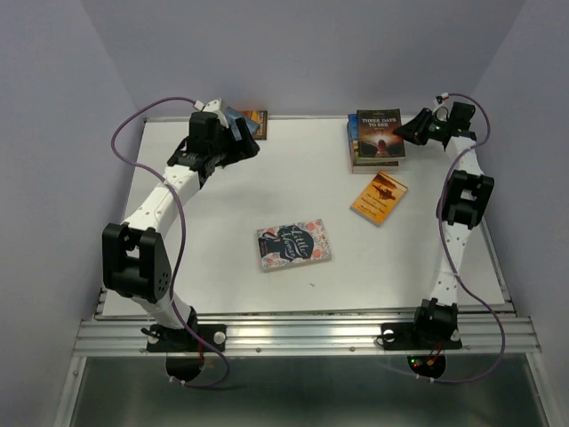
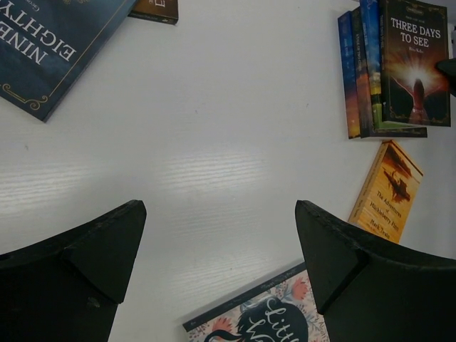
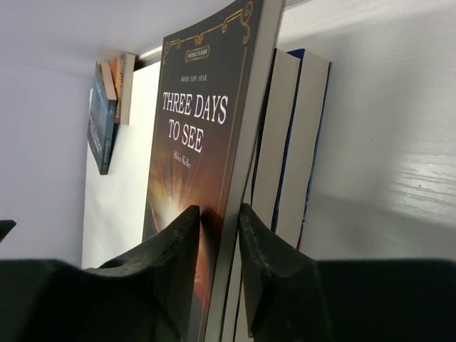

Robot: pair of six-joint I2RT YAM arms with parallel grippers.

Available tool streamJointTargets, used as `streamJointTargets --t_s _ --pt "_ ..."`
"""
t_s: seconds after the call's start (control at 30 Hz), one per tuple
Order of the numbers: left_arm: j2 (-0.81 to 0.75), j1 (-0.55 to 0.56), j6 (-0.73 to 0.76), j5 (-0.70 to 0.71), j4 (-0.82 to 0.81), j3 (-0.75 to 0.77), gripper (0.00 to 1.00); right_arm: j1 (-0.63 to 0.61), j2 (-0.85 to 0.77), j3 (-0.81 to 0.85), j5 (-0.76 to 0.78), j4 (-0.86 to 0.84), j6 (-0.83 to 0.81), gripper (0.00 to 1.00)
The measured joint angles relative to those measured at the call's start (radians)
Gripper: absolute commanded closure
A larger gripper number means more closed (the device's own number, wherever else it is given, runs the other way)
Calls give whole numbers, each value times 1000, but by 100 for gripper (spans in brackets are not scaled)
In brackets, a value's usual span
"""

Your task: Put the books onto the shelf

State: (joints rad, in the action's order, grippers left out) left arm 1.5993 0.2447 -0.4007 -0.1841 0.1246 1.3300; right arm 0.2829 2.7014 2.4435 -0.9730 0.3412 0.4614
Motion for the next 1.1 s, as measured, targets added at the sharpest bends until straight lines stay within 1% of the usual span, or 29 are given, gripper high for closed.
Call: streamJointTargets --t_s 0.03,0.13,0.3,0.33,0.43,0.47,0.5,0.63,0.8,1.0,1.1 --pt "0 0 1 -3 0 0 1 -3 3 3 0 -1 -2 55" --pt "3 0 3 -13 0 0 1 -5 4 3 4 -2 -16 47" --pt "3 0 4 -24 0 0 1 -16 4 3 32 -5 -32 44" --pt "4 0 4 -26 0 0 1 -18 4 3 37 -4 -37 37" --pt "7 0 4 -31 -1 0 1 -27 3 -5 62 -3 -55 20" --pt "9 0 4 -34 0 0 1 -29 3 -9 81 0 -67 6" --pt "10 0 4 -37 0 0 1 -31 2 -16 94 1 -72 1" --pt "16 0 3 -45 -1 0 1 -37 -27 -61 171 30 -109 0" --pt "18 0 3 -52 -4 0 1 -37 -138 -119 277 53 -145 0" --pt "18 0 3 -52 -11 0 1 -37 -270 -148 399 43 -185 0" --pt "18 0 2 -52 -14 0 1 -37 -312 -176 504 43 -213 0"
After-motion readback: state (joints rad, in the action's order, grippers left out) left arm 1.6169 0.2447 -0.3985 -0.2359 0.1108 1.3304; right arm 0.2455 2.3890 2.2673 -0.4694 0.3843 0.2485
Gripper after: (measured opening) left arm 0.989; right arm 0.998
